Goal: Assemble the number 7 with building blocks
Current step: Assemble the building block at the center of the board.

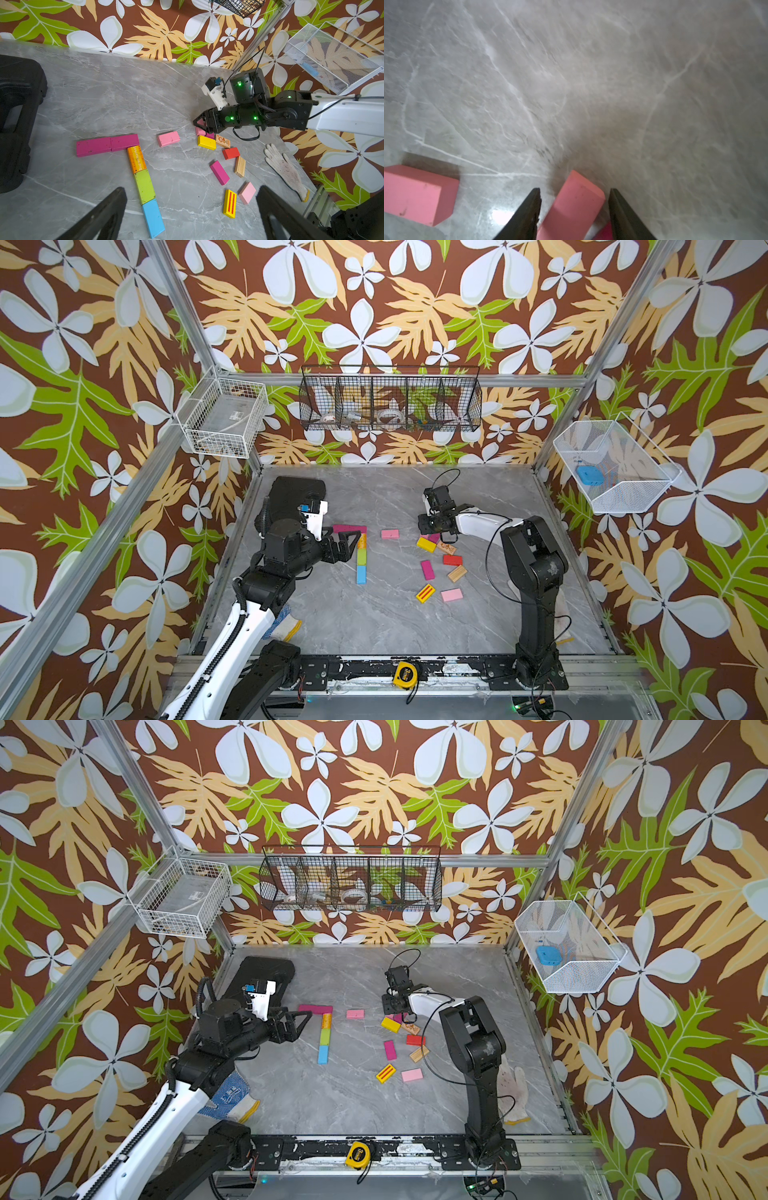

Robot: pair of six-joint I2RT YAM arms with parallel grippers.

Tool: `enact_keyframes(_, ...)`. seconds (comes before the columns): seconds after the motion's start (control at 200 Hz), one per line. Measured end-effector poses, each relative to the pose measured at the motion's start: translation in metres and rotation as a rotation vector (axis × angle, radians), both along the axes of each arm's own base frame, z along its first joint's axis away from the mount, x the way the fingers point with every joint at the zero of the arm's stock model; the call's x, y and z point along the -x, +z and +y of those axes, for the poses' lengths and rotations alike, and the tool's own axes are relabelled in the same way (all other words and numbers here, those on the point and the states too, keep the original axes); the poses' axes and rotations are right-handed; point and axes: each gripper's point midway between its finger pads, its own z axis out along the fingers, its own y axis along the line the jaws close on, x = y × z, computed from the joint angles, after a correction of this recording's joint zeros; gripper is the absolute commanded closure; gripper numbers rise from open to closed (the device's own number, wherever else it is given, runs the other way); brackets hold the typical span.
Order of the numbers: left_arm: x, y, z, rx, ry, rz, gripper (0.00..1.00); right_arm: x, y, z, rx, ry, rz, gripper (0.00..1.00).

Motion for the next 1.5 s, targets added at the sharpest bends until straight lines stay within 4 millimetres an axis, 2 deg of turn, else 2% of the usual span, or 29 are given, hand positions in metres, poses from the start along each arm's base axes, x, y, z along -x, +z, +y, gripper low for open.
enact_keyframes(0.12,0.000,0.000,0.000,0.000,0.000,0.000,0.00,0.007,-0.004,-0.001,0.006,0.001,0.012,0.48)
enact_keyframes(0.3,0.000,0.000,0.000,0.001,-0.001,0.000,0.00,0.008,-0.005,0.008,0.008,0.027,0.006,0.70)
enact_keyframes(0.586,0.002,0.000,0.000,0.001,-0.001,-0.003,0.00,0.004,-0.004,0.032,0.084,0.276,-0.016,0.82)
enact_keyframes(0.716,0.003,0.000,0.001,0.002,0.000,-0.007,0.00,0.005,-0.002,0.039,0.136,0.459,-0.021,0.84)
enact_keyframes(0.961,0.003,0.001,0.003,-0.002,0.014,-0.014,0.00,0.017,0.006,0.037,0.160,0.758,-0.033,0.83)
enact_keyframes(1.121,0.003,0.001,0.003,-0.003,0.015,-0.014,0.00,0.024,0.008,0.053,0.152,0.953,-0.049,0.84)
enact_keyframes(1.271,0.003,0.001,0.004,-0.005,0.017,-0.018,0.00,0.031,-0.002,0.057,0.148,1.081,-0.032,0.84)
enact_keyframes(1.502,0.003,0.002,0.005,-0.006,0.021,-0.021,0.00,0.036,-0.005,0.063,0.155,1.224,-0.049,0.84)
